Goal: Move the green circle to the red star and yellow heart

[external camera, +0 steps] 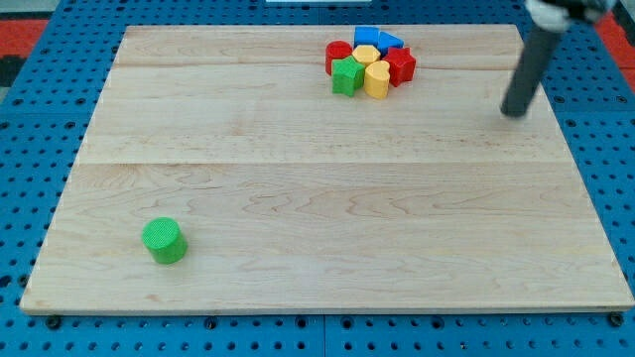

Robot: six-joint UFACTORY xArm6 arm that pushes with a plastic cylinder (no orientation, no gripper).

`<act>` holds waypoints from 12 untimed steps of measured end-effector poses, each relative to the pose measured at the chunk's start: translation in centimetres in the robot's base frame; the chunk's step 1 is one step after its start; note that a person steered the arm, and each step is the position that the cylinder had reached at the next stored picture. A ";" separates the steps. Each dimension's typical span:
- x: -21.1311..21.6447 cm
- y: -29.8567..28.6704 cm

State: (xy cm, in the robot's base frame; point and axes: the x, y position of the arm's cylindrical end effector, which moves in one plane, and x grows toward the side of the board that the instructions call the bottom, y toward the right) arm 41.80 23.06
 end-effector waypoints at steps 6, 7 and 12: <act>18.1 -37.8; 16.6 -41.8; 3.1 -19.8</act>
State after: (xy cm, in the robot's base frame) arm 44.95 3.30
